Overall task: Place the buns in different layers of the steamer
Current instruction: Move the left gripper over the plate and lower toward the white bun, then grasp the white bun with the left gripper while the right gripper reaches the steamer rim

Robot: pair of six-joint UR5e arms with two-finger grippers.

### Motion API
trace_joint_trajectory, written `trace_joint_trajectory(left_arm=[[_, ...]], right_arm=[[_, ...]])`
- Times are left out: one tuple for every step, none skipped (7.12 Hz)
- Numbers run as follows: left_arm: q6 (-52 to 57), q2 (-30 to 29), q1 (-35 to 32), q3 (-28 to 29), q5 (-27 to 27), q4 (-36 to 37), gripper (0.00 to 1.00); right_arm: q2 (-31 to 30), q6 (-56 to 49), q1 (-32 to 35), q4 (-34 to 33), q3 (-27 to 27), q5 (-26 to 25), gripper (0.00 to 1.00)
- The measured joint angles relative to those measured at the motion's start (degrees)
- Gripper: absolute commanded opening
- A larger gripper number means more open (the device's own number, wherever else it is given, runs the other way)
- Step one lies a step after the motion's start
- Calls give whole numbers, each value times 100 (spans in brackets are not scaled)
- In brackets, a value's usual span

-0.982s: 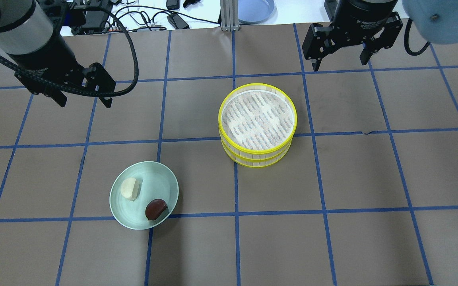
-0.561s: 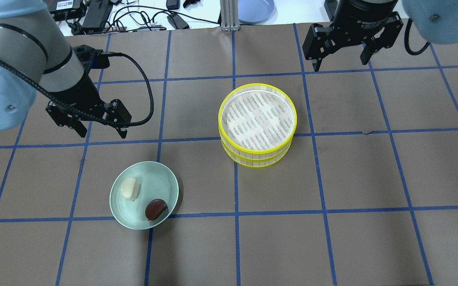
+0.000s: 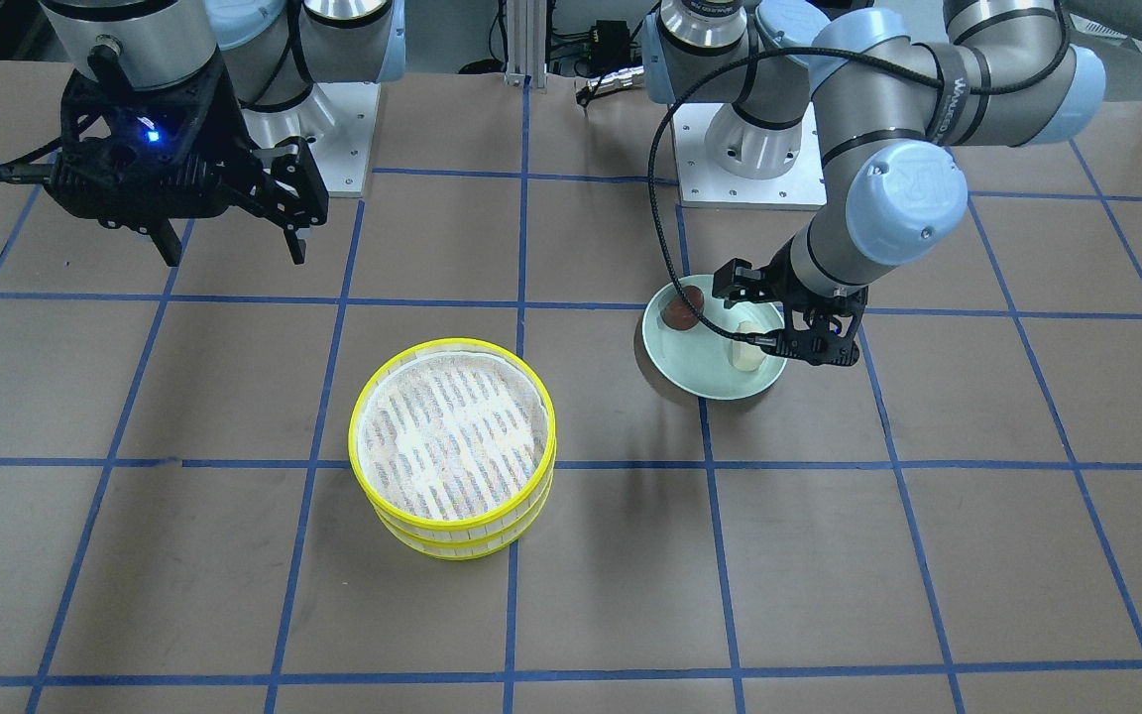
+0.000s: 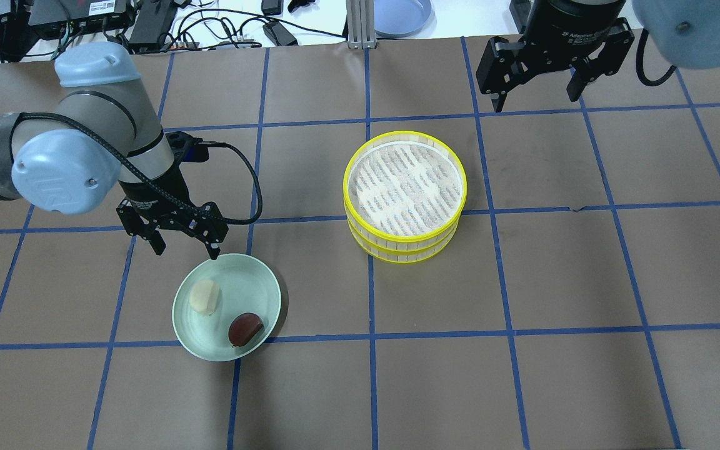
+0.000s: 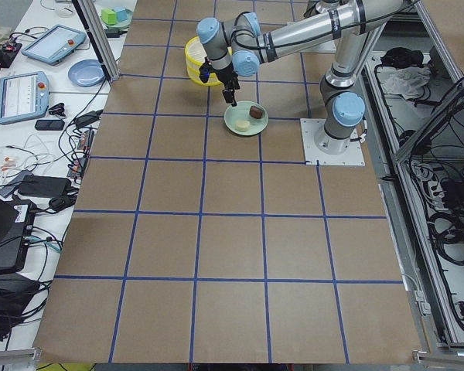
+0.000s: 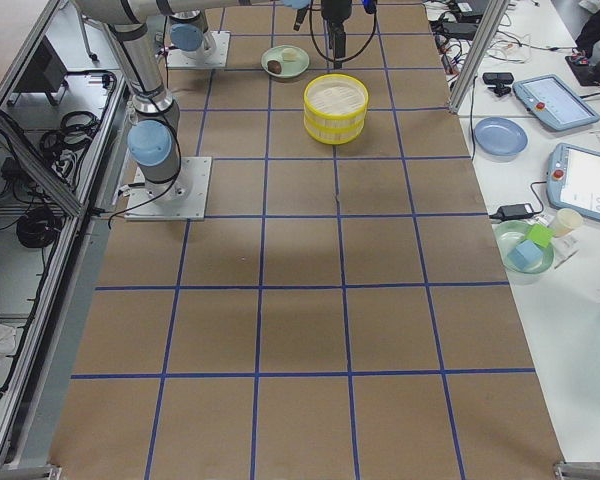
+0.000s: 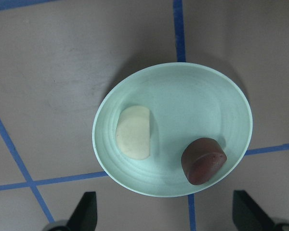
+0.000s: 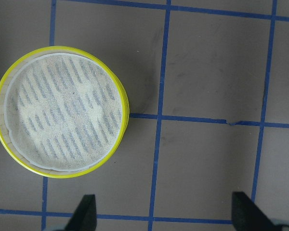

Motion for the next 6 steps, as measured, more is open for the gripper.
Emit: trace_joint_trajectory(left_arm=[[11,-173,14,-26,15,8,100],[13,-332,73,-59,16,18,100],[15,-475,156,-140,2,89,98],[21,-604,198,-261,-13,258,98],[26,-729,222,-352,-18,416,98],[29,-846,243,-393,-20,502,92]], right_arm=[[2,1,1,-2,0,9,100],[3,5,4,-1,2,15,100],[3,5,6,3,9,4,100],[3,4,6,5,37,-11,100],[6,27,9,-42,148,5,100],[32,118,14,-271,399,29,100]])
